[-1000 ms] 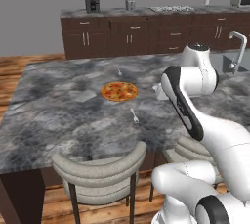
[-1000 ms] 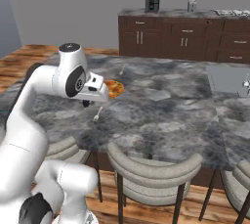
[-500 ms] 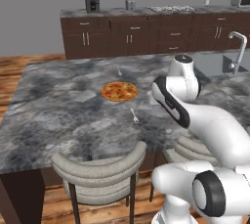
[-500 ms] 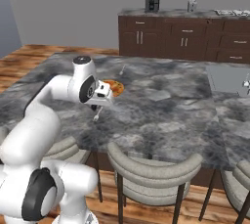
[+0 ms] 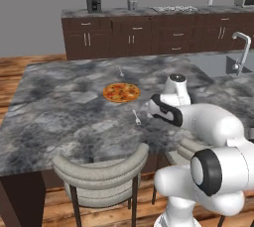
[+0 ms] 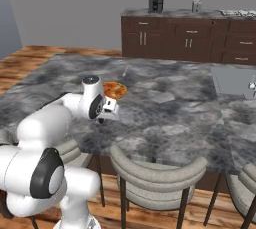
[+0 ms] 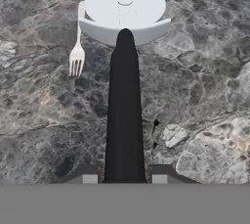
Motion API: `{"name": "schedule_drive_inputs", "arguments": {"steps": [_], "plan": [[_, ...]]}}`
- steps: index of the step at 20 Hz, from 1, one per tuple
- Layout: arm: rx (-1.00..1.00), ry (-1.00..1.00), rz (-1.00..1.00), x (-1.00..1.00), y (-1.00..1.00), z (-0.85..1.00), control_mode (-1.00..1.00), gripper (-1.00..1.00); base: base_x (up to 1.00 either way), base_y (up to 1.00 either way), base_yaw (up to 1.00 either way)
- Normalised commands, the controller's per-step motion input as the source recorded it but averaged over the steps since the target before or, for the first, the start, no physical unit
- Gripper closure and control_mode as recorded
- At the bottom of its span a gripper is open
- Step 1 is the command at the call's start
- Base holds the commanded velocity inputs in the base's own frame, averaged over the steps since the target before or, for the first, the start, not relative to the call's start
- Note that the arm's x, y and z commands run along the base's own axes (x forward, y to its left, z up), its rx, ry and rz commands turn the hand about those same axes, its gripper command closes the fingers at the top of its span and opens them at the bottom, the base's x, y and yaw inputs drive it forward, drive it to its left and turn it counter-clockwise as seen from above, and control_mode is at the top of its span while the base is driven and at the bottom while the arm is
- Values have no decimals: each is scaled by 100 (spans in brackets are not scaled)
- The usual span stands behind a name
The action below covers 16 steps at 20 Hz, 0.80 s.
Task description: Take the pizza cutter from the drawer on the right and place it on the dining counter for cutting.
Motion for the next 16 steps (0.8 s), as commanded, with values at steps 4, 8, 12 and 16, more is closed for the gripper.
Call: {"name": "schedule_drive_inputs", "arguments": {"steps": [4,8,12,16], "plan": [[0,0,0,45,0,-52,-100,100,0,0,0],[0,0,0,46,0,-46,-100,100,0,0,0],[0,0,0,41,0,-36,-100,100,0,0,0],[0,0,0,41,0,-27,-100,100,0,0,0]]}}
